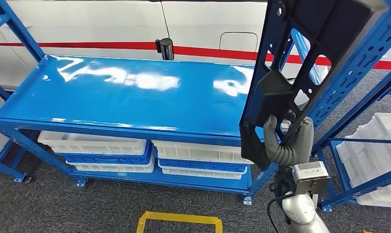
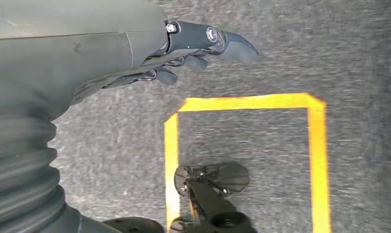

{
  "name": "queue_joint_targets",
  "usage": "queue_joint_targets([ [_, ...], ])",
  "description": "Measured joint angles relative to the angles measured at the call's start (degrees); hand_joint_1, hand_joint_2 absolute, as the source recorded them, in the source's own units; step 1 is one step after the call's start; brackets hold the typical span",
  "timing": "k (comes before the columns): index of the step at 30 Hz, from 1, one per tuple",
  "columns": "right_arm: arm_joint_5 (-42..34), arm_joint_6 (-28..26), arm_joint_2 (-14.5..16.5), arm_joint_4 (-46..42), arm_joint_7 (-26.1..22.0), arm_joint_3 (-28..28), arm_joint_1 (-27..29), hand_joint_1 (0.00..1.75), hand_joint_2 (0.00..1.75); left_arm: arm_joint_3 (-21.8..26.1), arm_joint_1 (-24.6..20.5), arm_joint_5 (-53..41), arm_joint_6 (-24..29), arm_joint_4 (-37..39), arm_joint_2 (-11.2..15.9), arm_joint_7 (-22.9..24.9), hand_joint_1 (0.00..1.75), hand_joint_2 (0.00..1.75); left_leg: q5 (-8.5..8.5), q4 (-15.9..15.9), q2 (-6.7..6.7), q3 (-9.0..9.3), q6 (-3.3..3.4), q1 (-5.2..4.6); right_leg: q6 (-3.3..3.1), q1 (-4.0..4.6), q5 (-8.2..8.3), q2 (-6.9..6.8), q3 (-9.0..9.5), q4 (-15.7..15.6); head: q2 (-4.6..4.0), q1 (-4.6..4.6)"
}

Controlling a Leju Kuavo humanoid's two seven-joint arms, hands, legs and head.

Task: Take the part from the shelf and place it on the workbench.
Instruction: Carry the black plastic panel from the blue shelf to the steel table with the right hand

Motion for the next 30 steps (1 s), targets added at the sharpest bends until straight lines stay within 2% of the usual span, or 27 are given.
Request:
queue_joint_targets([
  [1, -0.03, -0.09, 0.01, -0.17, -0.13, -0.07, 0.78, 1.75, 1.75, 0.11, 0.22, 0.01, 0.10, 0.02, 0.01, 0.40, 0.00, 1.75, -1.73, 3.32, 0.00, -0.89, -0.33, 0.18, 0.05, -0.01, 0.28, -0.02, -0.42, 0.11, 0.00, -0.01],
  [2, -0.11, -0.12, 0.02, -0.28, -0.21, -0.10, 1.45, 1.75, 1.75, 0.26, 0.43, 0.04, 0.17, 0.03, 0.02, 0.69, 0.00, 1.75, -2.41, 5.31, 0.01, -1.12, -0.62, 0.38, 0.13, -0.04, 0.52, -0.03, -0.86, 0.24, 0.00, -0.01],
  [3, -0.21, -0.11, 0.03, -0.34, -0.25, -0.11, 1.98, 1.75, 1.75, 0.41, 0.59, 0.11, 0.22, 0.05, 0.02, 0.83, 0.00, 1.75, -2.05, 5.37, 0.01, -0.41, -0.88, 0.60, 0.27, -0.13, 0.72, -0.01, -1.27, 0.40, 0.00, -0.03],
  [4, -0.33, -0.07, 0.03, -0.40, -0.26, -0.13, 2.40, 1.75, 1.75, 0.56, 0.69, 0.22, 0.22, 0.06, 0.02, 0.82, 0.00, 1.75, -0.80, 3.08, 0.02, 1.48, -1.10, 0.85, 0.43, -0.27, 0.88, 0.00, -1.62, 0.62, 0.00, -0.03],
  [6, -0.49, 0.02, 0.07, -0.64, -0.28, -0.14, 2.97, 1.75, 1.75, 0.74, 0.72, 0.40, 0.02, 0.06, -0.06, 0.63, 0.00, 1.75, 1.49, -4.23, -0.12, 6.44, -1.44, 1.19, 0.86, -0.39, 1.08, 0.03, -2.25, 1.19, 0.00, -0.08],
  [7, -0.54, 0.07, 0.08, -0.80, -0.29, -0.14, 3.12, 1.75, 1.75, 0.79, 0.74, 0.43, -0.10, 0.06, -0.11, 0.52, 0.00, 1.75, 2.23, -6.80, -0.31, 8.00, -1.29, 1.19, 1.17, -0.32, 1.20, 0.07, -2.52, 1.45, 0.00, -0.02],
  [8, -0.56, 0.08, 0.10, -0.97, -0.32, -0.15, 3.23, 1.75, 1.75, 0.82, 0.77, 0.42, -0.20, 0.06, -0.17, 0.44, 0.00, 1.75, 2.34, -8.06, -0.49, 8.59, -1.00, 1.09, 1.55, -0.21, 1.37, 0.12, -2.78, 1.64, 0.00, 0.00],
  [11, -0.65, 0.00, 0.20, -1.51, -0.49, -0.22, 3.77, 1.75, 1.75, 0.95, 0.83, 0.05, -0.50, 0.07, -0.31, 0.39, 0.00, 1.75, 2.95, -8.44, -0.58, 7.66, 0.65, 0.81, 2.90, -0.12, 2.03, 0.25, -3.49, 1.62, 0.00, 0.16],
  [12, -0.68, -0.10, 0.26, -1.76, -0.62, -0.27, 4.06, 1.75, 1.75, 0.96, 0.82, -0.30, -0.66, 0.07, -0.41, 0.43, 0.00, 1.75, 3.40, -8.58, -0.51, 7.29, 1.27, 0.80, 3.05, -0.16, 1.53, 0.26, -4.04, 2.16, 0.00, 0.25],
  [13, -0.86, -0.21, 0.34, -2.07, -0.84, -0.32, 4.36, 1.75, 1.75, 0.95, 0.82, -0.82, -0.79, 0.08, -0.51, 0.52, 0.00, 1.75, 3.89, -8.74, -0.43, 6.84, 1.89, 0.80, 2.88, -0.17, 0.24, 0.26, -4.95, 3.82, 0.00, 0.31],
  [14, -1.16, -0.36, 0.45, -2.44, -1.13, -0.39, 4.69, 1.75, 1.75, 0.90, 0.81, -1.41, -0.79, 0.08, -0.64, 0.72, 0.00, 1.75, 4.39, -8.79, -0.36, 6.27, 2.37, 0.77, 2.49, -0.23, -1.80, 0.24, -6.28, 6.81, 0.00, 0.40],
  [16, -1.77, -0.87, 0.85, -3.34, -1.60, -0.66, 5.44, 1.75, 1.75, 0.70, 0.83, -2.55, -0.55, 0.08, -0.97, 1.26, 0.00, 1.75, 5.34, -8.76, -0.32, 4.94, 2.86, 0.52, 1.89, -0.15, -6.03, 0.24, -9.06, 14.56, 0.00, 0.53],
  [17, -1.81, -1.21, 1.08, -3.78, -1.69, -0.83, 5.85, 1.75, 1.75, 0.60, 0.83, -2.92, -0.38, 0.08, -1.17, 1.51, 0.00, 1.75, 5.82, -8.74, -0.30, 4.29, 2.90, 0.41, 1.95, -0.10, -7.18, 0.24, -9.70, 17.33, 0.00, 0.56],
  [18, -1.70, -1.50, 1.29, -4.18, -1.68, -0.99, 6.21, 1.75, 1.75, 0.53, 0.83, -3.13, -0.27, 0.09, -1.37, 1.67, 0.00, 1.75, 6.28, -8.73, -0.28, 3.68, 2.87, 0.32, 2.24, -0.07, -7.37, 0.24, -9.29, 18.05, 0.00, 0.56],
  [19, -1.52, -1.68, 1.46, -4.51, -1.64, -1.09, 6.47, 1.75, 1.75, 0.50, 0.83, -3.25, -0.20, 0.10, -1.55, 1.78, 0.00, 1.75, 6.74, -8.72, -0.26, 3.12, 2.78, 0.26, 2.63, -0.02, -6.75, 0.24, -7.69, 16.50, 0.00, 0.56],
  [20, -1.34, -1.77, 1.60, -4.83, -1.60, -1.14, 6.63, 1.75, 1.75, 0.49, 0.82, -3.31, -0.19, 0.11, -1.70, 1.83, 0.00, 1.75, 7.20, -8.71, -0.25, 2.62, 2.66, 0.23, 2.94, 0.05, -5.77, 0.23, -5.05, 13.04, 0.00, 0.57],
  [22, -1.01, -1.80, 1.84, -5.46, -1.33, -1.17, 6.72, 1.75, 1.75, 0.48, 0.79, -3.40, -0.35, 0.13, -1.94, 1.87, 0.00, 1.75, 8.13, -8.73, -0.25, 1.89, 2.18, 0.13, 2.91, 0.38, -4.54, 0.20, 1.07, 4.56, 0.00, 0.53],
  [23, -0.79, -1.78, 1.94, -5.67, -1.07, -1.17, 6.71, 1.75, 1.75, 0.48, 0.79, -3.42, -0.52, 0.13, -2.01, 1.88, 0.00, 1.75, 8.57, -8.76, -0.23, 1.73, 1.86, 0.07, 2.69, 0.57, -4.33, 0.20, 2.78, 1.80, 0.00, 0.56],
  [24, -0.57, -1.70, 2.01, -5.80, -0.66, -1.16, 6.65, 1.75, 1.75, 0.48, 0.78, -3.33, -0.78, 0.14, -2.06, 1.90, 0.00, 1.75, 9.01, -8.86, -0.20, 1.66, 1.48, 0.05, 2.42, 0.77, -4.29, 0.22, 3.49, 0.48, 0.00, 0.58],
  [25, -0.32, -1.60, 2.05, -5.84, -0.22, -1.14, 6.56, 1.75, 1.75, 0.48, 0.77, -3.21, -0.99, 0.14, -2.09, 1.96, 0.00, 1.75, 9.44, -9.07, -0.18, 1.67, 1.07, 0.05, 2.17, 0.90, -3.99, 0.25, 3.20, 0.41, 0.00, 0.59],
  [26, -0.07, -1.46, 2.10, -5.84, 0.21, -1.11, 6.38, 1.75, 1.75, 0.49, 0.78, -3.05, -1.13, 0.15, -2.11, 2.03, 0.00, 1.75, 9.73, -9.17, -0.17, 1.65, 0.66, 0.14, 1.77, 0.69, -3.63, 0.24, 2.81, 0.19, 0.00, 0.67],
  [27, 0.15, -1.32, 2.16, -5.81, 0.60, -1.09, 6.12, 1.75, 1.75, 0.49, 0.78, -2.87, -1.22, 0.15, -2.13, 2.11, 0.00, 1.75, 9.33, -8.97, -0.16, 1.46, 0.33, 0.23, 1.33, 0.48, -3.17, 0.22, 2.55, 0.09, 0.00, 0.65],
  [28, 0.33, -1.22, 2.27, -5.78, 0.85, -1.07, 5.87, 1.75, 1.75, 0.50, 0.79, -2.77, -1.24, 0.15, -2.15, 2.20, 0.00, 1.75, 7.84, -7.89, -0.14, 1.05, 0.06, 0.30, 0.80, 0.21, -2.61, 0.17, 2.22, -0.08, 0.00, 0.60],
  [30, 0.51, -1.13, 2.54, -5.69, 1.09, -1.03, 5.48, 1.75, 1.75, 0.50, 0.79, -2.61, -1.26, 0.15, -2.18, 2.28, 0.00, 1.75, 2.47, -2.45, -0.10, -0.61, -0.36, 0.41, 0.13, -0.03, -1.56, 0.05, 1.43, -0.18, 0.00, 0.53],
])
